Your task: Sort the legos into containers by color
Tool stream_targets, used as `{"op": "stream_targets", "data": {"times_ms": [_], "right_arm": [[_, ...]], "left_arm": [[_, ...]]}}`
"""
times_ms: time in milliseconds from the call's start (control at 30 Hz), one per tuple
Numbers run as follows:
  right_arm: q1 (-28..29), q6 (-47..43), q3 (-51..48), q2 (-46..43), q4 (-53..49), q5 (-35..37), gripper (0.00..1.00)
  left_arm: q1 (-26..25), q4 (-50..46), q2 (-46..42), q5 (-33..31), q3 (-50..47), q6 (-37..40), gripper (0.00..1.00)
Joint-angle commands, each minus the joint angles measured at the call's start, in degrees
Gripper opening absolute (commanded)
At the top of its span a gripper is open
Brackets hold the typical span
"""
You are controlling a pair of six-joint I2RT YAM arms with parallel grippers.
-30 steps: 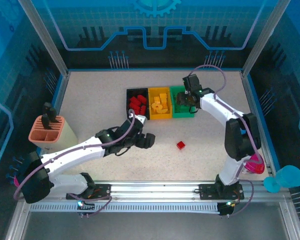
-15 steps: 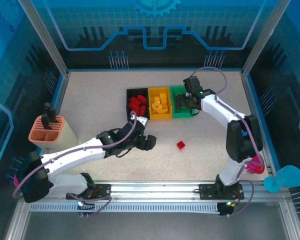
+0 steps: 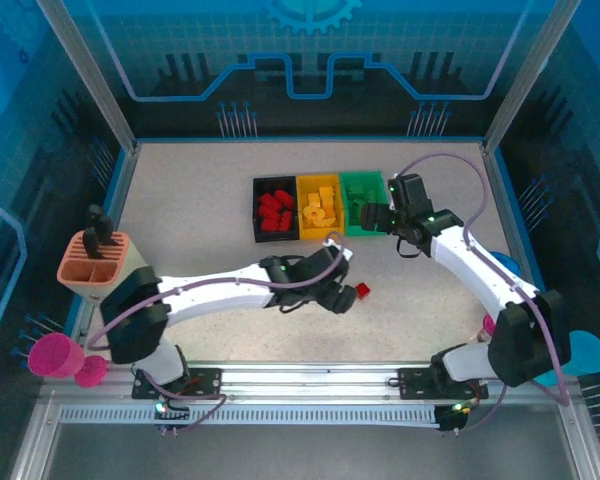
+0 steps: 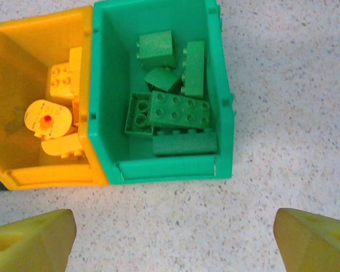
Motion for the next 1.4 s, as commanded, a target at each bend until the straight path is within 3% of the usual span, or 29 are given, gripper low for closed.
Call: {"op": "stream_targets", "data": {"times_ms": [0, 467, 667, 900, 1200, 1367], "right_arm": [[0.5, 1.6, -2.5, -3.8, 1.0, -0.9, 0.91], [-1.0, 2.9, -11.9, -14.0, 1.4, -1.1, 0.92], [-1.8, 3.1, -14.2, -16.6, 1.3, -1.4, 0.92], [-3.8, 2.9, -15.9, -19.5, 0.5, -2.5, 0.92], [-4.8, 3.2, -17.2, -21.2, 0.2, -3.2, 0.92], [-5.0, 3.4, -17.8, -21.3, 0.4, -3.8, 0.92]], "left_arm": [[-2.4, -2.7, 4.6, 0.4, 4.7, 2.2, 0.88], [-3.7, -5.4, 21.7, -0.9, 17.6, 5.6, 0.87], [-2.9, -6.8, 27.1, -2.0, 22.2, 6.7, 0.82], [-0.1, -4.9, 28.8, 1.0, 22.9, 6.4, 0.66], [1.4, -3.5, 28.1, 4.5, 22.8, 6.6, 0.36], [2.5, -1.9, 23.3, 5.2, 20.2, 6.4, 0.30]]}}
